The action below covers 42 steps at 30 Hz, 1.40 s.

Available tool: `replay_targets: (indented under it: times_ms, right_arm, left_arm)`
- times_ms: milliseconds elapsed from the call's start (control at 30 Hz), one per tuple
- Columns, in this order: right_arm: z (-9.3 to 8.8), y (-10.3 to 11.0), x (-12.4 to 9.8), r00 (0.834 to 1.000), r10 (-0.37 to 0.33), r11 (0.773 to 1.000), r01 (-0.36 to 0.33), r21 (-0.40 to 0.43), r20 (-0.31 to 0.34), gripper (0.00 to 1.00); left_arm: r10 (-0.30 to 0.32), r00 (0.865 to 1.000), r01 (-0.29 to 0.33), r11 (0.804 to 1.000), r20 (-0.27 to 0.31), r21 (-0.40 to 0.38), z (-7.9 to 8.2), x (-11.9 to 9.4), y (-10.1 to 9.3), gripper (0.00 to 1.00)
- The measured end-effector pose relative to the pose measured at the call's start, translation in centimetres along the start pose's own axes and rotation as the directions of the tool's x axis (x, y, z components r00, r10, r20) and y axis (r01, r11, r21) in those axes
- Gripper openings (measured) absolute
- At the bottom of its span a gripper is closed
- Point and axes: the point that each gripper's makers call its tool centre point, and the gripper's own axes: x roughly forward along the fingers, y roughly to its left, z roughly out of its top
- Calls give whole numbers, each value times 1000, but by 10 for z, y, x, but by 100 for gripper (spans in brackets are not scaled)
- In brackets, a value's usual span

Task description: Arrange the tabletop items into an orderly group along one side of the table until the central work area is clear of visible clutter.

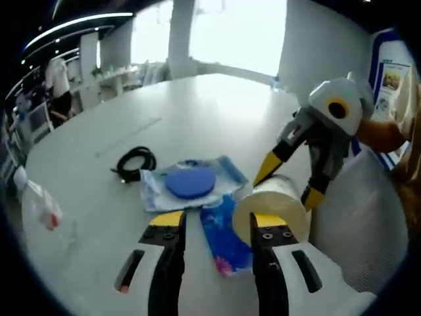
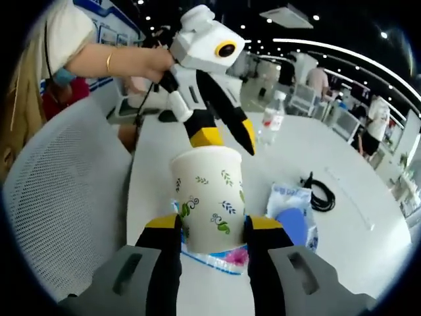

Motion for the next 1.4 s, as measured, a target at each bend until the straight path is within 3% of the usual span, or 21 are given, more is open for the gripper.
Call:
replay_targets:
  times_ms: [167,267,433,500,567,700,933,1400]
  right_arm:
    - [-5,-14,-3,998,-59,998,59,23,-8,39]
    - [-7,-21,-6,997,-81,995,81,51,-3,39]
    - [-15,-29,-5,993,-118,990,120,68,-32,39]
    - [-18,-37,-7,987,-156,983,159,90,-37,39]
    - [-17,-45,-9,981,-191,972,192,133,-17,39]
    - [-10,-56,-13,971,-236,950,223,217,35,39]
    - [-8,-65,-16,961,-274,933,253,255,48,38]
    - [15,-76,-17,926,-354,889,290,354,130,39]
  left_arm:
    - [86,995,-83,994,42,-68,5,-3,16,49]
    - [150,986,-145,986,66,-81,8,-5,27,65]
    - [189,980,-180,974,59,-141,5,-7,35,70]
    - [187,979,-173,972,80,-160,7,-8,34,72]
    - [174,975,-140,964,138,-225,14,-9,29,76]
    - [192,967,-145,954,166,-261,17,-11,30,83]
    - [197,964,-142,950,181,-279,19,-9,26,97]
    - [236,931,-105,904,280,-414,34,-5,16,97]
